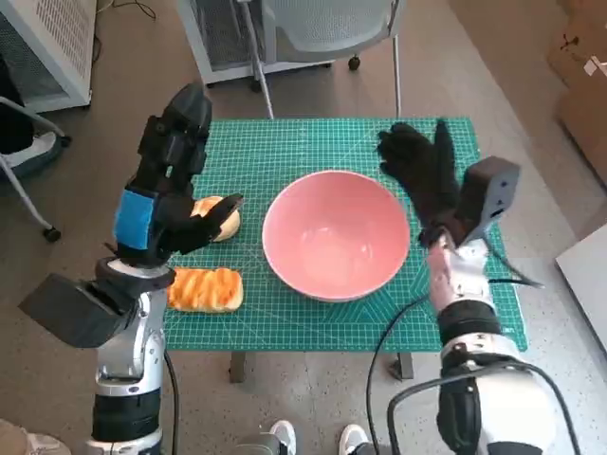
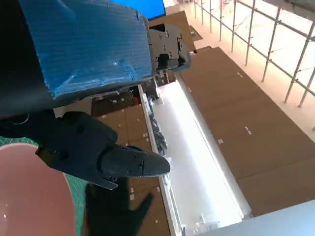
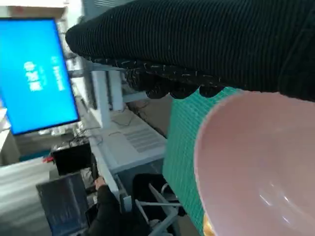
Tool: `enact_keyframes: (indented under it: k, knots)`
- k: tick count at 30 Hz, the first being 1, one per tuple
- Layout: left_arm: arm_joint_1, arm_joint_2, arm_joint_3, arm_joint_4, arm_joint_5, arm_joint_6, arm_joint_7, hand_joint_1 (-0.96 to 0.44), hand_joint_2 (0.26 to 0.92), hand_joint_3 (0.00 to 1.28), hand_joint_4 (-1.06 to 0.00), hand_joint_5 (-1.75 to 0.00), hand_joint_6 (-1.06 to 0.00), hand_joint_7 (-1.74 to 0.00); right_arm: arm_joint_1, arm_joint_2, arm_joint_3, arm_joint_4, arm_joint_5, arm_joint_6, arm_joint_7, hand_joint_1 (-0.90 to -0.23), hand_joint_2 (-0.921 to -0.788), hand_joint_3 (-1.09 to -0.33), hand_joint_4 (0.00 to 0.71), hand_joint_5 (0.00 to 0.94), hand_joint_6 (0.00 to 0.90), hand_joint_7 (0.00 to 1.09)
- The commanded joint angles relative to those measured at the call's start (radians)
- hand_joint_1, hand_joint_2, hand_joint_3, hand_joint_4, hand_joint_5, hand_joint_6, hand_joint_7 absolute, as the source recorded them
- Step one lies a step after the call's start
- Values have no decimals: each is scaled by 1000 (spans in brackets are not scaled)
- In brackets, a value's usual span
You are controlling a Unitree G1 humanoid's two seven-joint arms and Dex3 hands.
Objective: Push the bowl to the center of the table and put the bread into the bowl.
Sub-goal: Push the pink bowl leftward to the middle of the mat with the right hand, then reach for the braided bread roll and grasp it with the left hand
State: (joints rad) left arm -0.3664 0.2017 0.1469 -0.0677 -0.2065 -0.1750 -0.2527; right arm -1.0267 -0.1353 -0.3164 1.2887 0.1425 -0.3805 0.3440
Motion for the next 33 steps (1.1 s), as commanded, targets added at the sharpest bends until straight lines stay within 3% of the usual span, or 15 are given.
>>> enact_keyframes:
  k: [1,7,12,16,20,27,30,33]
  knots:
    - [4,4,0,-23,5,0,6,-435,856,243,-70,-7,1,-418,-13,-25,-18,-32,31,-55,59,-563,-921,-871,347,6,436,1]
    - [-5,7,-2,-27,3,6,3,-441,861,236,-70,-6,1,-416,-11,-49,-52,-86,95,-175,189,-615,-921,-822,349,5,434,1]
    - [-17,11,-5,-33,-2,19,-3,-434,865,231,-69,-5,1,-415,6,-61,-73,-174,174,-246,334,-639,-921,-780,346,2,428,0]
    - [-22,19,-7,-46,-5,30,-12,-430,868,227,-67,-5,1,-406,45,-61,-72,-291,235,-268,422,-660,-921,-746,349,3,436,5]
    - [-22,36,-4,-74,-14,50,-28,-417,867,224,-66,-4,1,-400,91,-57,-64,-409,285,-263,475,-650,-921,-723,353,4,442,7]
    - [-7,120,8,-138,8,86,-73,-394,857,221,-69,-5,1,-382,146,-59,-43,-528,311,-255,485,-619,-921,-726,345,0,442,6]
    - [15,235,18,-189,66,136,-126,-382,842,216,-62,-3,1,-371,160,-62,-33,-550,306,-259,474,-620,-921,-728,344,0,442,5]
    - [45,359,24,-252,143,209,-181,-362,785,189,-41,-1,1,-357,170,-64,-26,-562,299,-259,459,-624,-921,-729,343,0,442,5]
